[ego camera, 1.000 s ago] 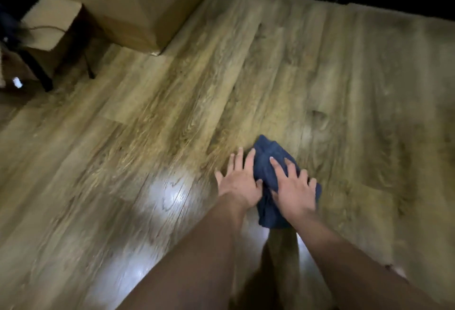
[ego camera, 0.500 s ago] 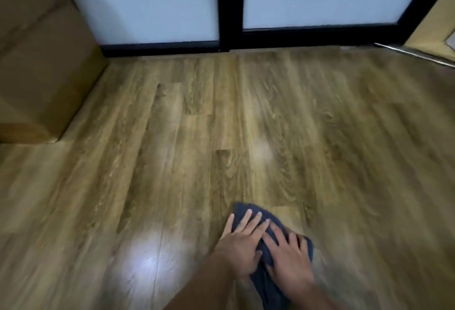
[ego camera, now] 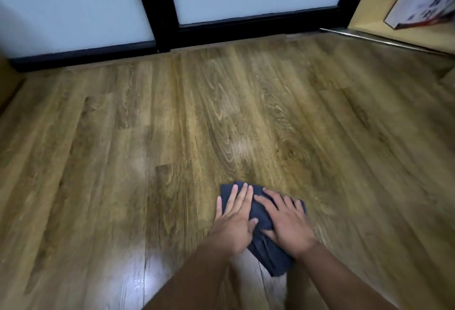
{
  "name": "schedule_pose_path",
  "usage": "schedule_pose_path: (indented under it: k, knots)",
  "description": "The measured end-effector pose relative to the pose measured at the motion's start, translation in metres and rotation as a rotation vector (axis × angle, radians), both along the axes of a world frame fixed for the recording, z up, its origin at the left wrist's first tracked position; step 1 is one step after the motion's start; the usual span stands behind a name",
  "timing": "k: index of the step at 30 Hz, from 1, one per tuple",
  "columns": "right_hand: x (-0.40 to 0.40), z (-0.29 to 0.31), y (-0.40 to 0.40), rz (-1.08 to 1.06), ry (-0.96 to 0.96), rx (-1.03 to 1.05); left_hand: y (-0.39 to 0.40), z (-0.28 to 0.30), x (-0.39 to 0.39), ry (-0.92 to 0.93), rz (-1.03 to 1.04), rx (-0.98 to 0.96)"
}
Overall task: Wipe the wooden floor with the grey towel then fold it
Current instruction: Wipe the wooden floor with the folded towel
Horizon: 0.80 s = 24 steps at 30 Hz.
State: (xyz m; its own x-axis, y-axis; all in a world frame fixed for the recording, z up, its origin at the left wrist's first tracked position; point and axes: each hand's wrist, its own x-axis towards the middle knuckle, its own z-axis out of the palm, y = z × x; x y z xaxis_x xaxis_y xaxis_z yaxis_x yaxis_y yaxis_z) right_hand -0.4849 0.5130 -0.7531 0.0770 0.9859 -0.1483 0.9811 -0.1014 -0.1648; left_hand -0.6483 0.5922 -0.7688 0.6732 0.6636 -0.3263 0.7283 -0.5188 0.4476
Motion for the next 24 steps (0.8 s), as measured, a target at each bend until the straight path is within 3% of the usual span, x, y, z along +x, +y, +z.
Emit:
schedule_pose_path:
  k: [12, 19, 24]
  knots:
    - [-0.017, -0.01, -0.066, -0.198, 0.079, 0.0, -0.038, 0.005, 0.007, 0.045, -0.097, -0.032]
    - [-0.079, -0.003, -0.162, -0.412, 0.061, -0.081, -0.103, 0.015, -0.026, 0.107, -0.381, 0.054]
    - [-0.115, 0.0, -0.228, -0.413, 0.06, -0.102, -0.14, 0.028, -0.053, 0.14, -0.647, 0.155]
